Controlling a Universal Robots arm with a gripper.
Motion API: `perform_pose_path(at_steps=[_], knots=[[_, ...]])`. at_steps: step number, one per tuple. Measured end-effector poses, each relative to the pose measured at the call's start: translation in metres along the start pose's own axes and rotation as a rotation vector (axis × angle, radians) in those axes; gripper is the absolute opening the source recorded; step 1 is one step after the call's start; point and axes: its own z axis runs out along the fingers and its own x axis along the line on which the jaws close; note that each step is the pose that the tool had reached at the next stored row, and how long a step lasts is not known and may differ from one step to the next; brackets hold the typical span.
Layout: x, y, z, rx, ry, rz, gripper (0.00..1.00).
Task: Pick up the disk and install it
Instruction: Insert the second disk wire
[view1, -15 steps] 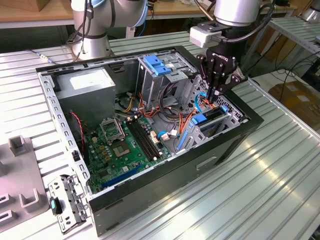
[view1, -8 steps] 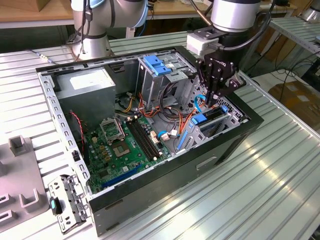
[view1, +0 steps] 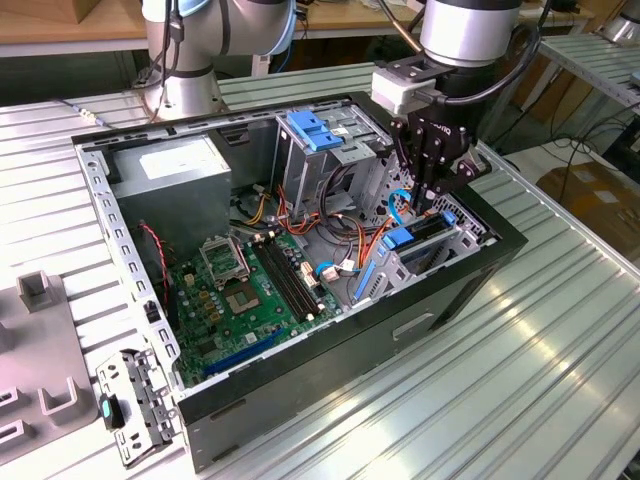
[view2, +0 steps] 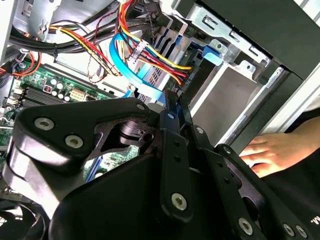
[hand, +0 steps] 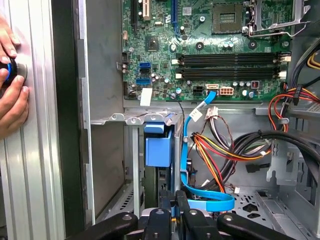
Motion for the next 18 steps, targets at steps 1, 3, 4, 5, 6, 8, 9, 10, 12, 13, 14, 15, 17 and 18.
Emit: perform_pose_path(at_steps=[1, 3, 4, 5, 6, 8, 9, 10, 12, 13, 14, 15, 17, 18], knots=[[0.0000, 0.0000, 0.0000, 0.0000, -0.0001, 0.000, 0.16], [0.0001, 0.0000, 0.0000, 0.0000, -0.0015, 0.000, 0.16], [0.0007, 0.0001, 0.0002, 0.0000, -0.0024, 0.000, 0.16], [0.0008, 0.0002, 0.0002, 0.0000, -0.0026, 0.000, 0.16], [0.0013, 0.0007, 0.0001, 0.0004, -0.0029, 0.000, 0.16], [0.0022, 0.0014, 0.0002, 0.0012, -0.0052, -0.001, 0.16], [0.0031, 0.0017, 0.0004, 0.0018, -0.0075, -0.001, 0.16], [0.0042, 0.0021, 0.0006, 0.0033, -0.0112, -0.001, 0.16], [0.0072, 0.0028, 0.0012, 0.0086, -0.0221, 0.001, 0.16], [0.0094, 0.0033, 0.0017, 0.0129, -0.0318, 0.002, 0.16], [0.0107, 0.0036, 0.0021, 0.0151, -0.0382, 0.003, 0.16], [0.0124, 0.0042, 0.0026, 0.0178, -0.0481, 0.004, 0.16], [0.0148, 0.0050, 0.0032, 0.0211, -0.0645, 0.005, 0.16], [0.0170, 0.0056, 0.0038, 0.0235, -0.0765, 0.007, 0.16]])
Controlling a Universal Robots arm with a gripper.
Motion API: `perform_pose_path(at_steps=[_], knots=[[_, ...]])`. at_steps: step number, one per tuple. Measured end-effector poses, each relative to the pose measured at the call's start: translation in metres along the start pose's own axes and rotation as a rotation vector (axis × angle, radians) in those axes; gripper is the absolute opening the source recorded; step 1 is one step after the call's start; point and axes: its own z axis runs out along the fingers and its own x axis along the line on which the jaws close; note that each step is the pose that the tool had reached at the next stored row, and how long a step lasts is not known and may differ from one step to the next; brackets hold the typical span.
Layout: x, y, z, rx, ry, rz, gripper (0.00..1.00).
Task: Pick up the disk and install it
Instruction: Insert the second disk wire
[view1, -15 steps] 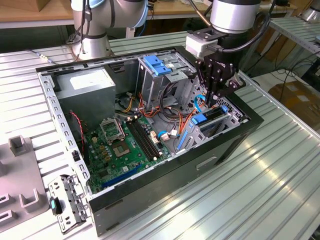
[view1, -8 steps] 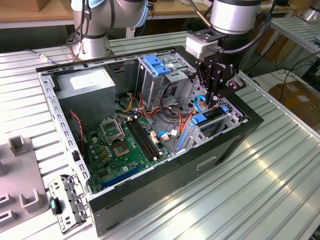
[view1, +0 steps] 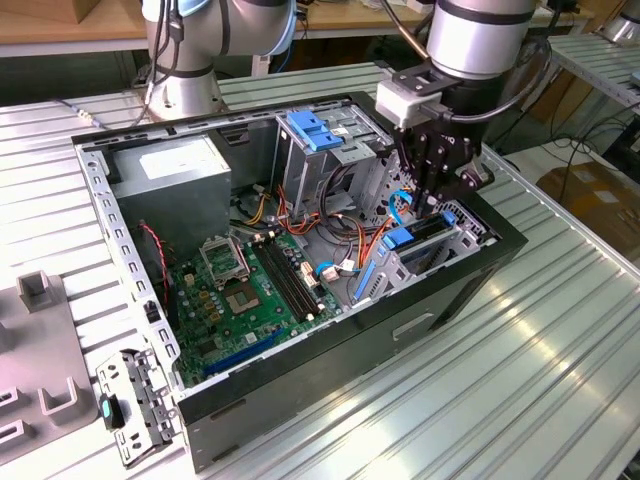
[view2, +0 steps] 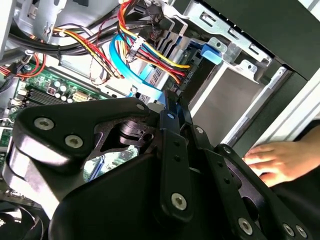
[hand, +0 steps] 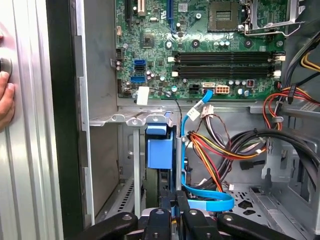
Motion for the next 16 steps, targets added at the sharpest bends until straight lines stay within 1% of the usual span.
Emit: perform_pose_path(at_steps=[1, 4, 6, 8, 10, 11, 13, 15, 16], knots=[[0.0020, 0.0004, 0.0003, 0.0020, -0.0103, 0.001, 0.16], [0.0070, 0.0012, 0.0013, 0.0064, -0.0298, 0.004, 0.16], [0.0128, 0.0016, 0.0027, 0.0103, -0.0466, 0.007, 0.16], [0.0157, 0.0017, 0.0036, 0.0124, -0.0595, 0.009, 0.16], [0.0208, 0.0019, 0.0053, 0.0155, -0.0824, 0.012, 0.16], [0.0220, 0.0020, 0.0059, 0.0165, -0.0921, 0.013, 0.16], [0.0228, 0.0021, 0.0067, 0.0169, -0.0997, 0.014, 0.16], [0.0233, 0.0021, 0.0073, 0.0169, -0.1048, 0.015, 0.16], [0.0245, 0.0022, 0.0078, 0.0169, -0.1108, 0.016, 0.16]])
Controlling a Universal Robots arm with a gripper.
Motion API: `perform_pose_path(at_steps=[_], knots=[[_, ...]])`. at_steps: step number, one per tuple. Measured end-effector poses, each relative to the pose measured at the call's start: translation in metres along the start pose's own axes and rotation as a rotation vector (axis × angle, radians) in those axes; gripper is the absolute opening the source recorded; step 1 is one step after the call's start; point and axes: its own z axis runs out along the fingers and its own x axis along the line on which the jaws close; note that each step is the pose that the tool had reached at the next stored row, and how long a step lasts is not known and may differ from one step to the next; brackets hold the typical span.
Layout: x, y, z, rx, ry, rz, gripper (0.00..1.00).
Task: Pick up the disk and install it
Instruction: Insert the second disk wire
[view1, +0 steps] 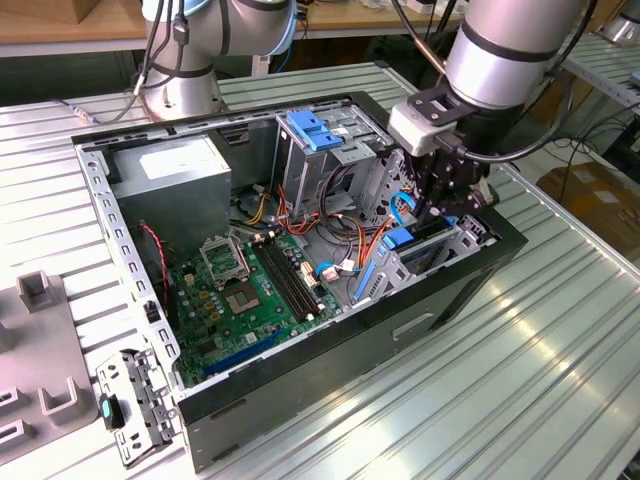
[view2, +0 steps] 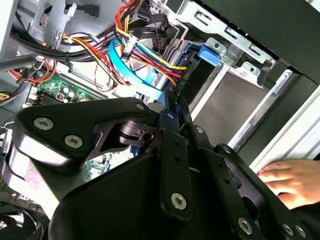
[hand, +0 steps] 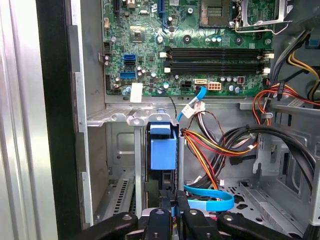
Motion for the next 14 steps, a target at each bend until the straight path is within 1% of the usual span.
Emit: perform_pose_path(at_steps=[1, 2, 5, 7, 8, 9, 14], knots=[[0.0007, 0.0000, 0.0002, 0.0001, -0.0024, 0.000, 0.16], [0.0019, 0.0000, 0.0005, 0.0000, -0.0063, 0.001, 0.16], [0.0036, 0.0002, 0.0010, -0.0001, -0.0249, 0.004, 0.16], [0.0041, 0.0002, 0.0015, -0.0002, -0.0348, 0.005, 0.16], [0.0041, 0.0003, 0.0019, -0.0003, -0.0374, 0.006, 0.16], [0.0044, 0.0003, 0.0024, -0.0002, -0.0386, 0.006, 0.16], [0.0063, 0.0008, 0.0053, -0.0003, -0.0392, 0.006, 0.16]])
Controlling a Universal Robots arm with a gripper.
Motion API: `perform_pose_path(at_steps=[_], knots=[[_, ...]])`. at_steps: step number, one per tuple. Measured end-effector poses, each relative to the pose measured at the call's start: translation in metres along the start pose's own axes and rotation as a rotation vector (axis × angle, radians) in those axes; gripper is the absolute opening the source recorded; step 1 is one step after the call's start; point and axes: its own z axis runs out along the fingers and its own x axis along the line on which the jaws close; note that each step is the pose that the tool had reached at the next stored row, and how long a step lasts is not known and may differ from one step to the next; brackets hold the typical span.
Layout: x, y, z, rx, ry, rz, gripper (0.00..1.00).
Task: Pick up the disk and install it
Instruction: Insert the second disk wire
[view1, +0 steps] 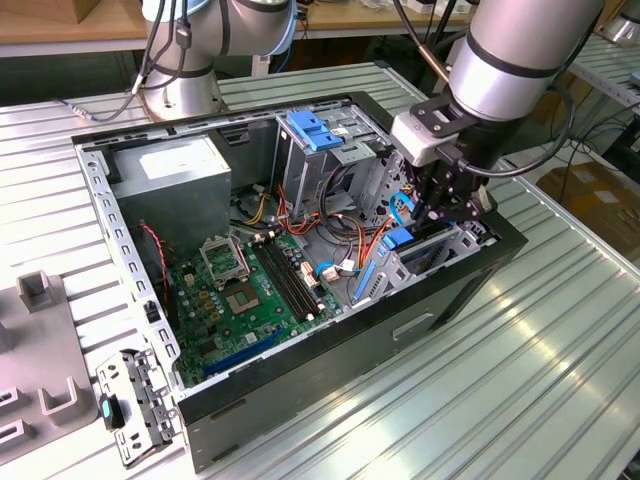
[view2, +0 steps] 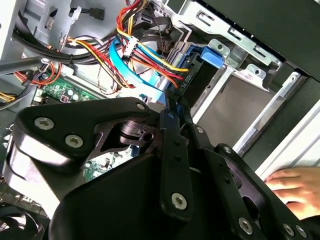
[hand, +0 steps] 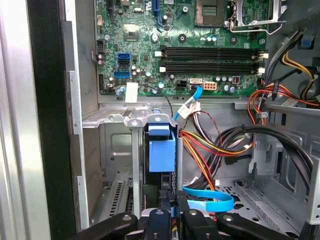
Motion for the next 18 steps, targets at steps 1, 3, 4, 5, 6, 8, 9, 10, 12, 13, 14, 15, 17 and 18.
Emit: perform_pose_path(at_steps=[1, 3, 4, 5, 6, 8, 9, 10, 12, 13, 14, 15, 17, 18], knots=[[0.0000, 0.0000, 0.0003, 0.0000, 0.0001, 0.000, 0.16], [0.0001, 0.0002, 0.0014, 0.0000, -0.0007, 0.000, 0.16], [0.0002, 0.0003, 0.0025, 0.0000, -0.0007, 0.000, 0.16], [0.0004, 0.0004, 0.0030, 0.0000, -0.0006, 0.000, 0.16], [0.0005, 0.0004, 0.0030, 0.0000, -0.0006, 0.000, 0.16], [0.0005, 0.0004, 0.0031, 0.0000, -0.0008, 0.000, 0.16], [0.0005, 0.0004, 0.0030, 0.0000, -0.0010, 0.000, 0.16], [0.0005, 0.0003, 0.0020, 0.0000, -0.0010, 0.000, 0.16], [0.0000, -0.0009, -0.0061, 0.0000, -0.0008, 0.000, 0.24], [-0.0001, -0.0012, -0.0080, 0.0000, -0.0009, 0.000, 0.24], [-0.0002, -0.0015, -0.0100, 0.0001, -0.0008, 0.000, 0.24], [-0.0003, -0.0017, -0.0111, 0.0000, -0.0009, 0.000, 0.24], [-0.0003, -0.0017, -0.0112, 0.0001, -0.0012, 0.000, 0.24], [-0.0003, -0.0017, -0.0115, 0.0000, -0.0009, 0.000, 0.23]])
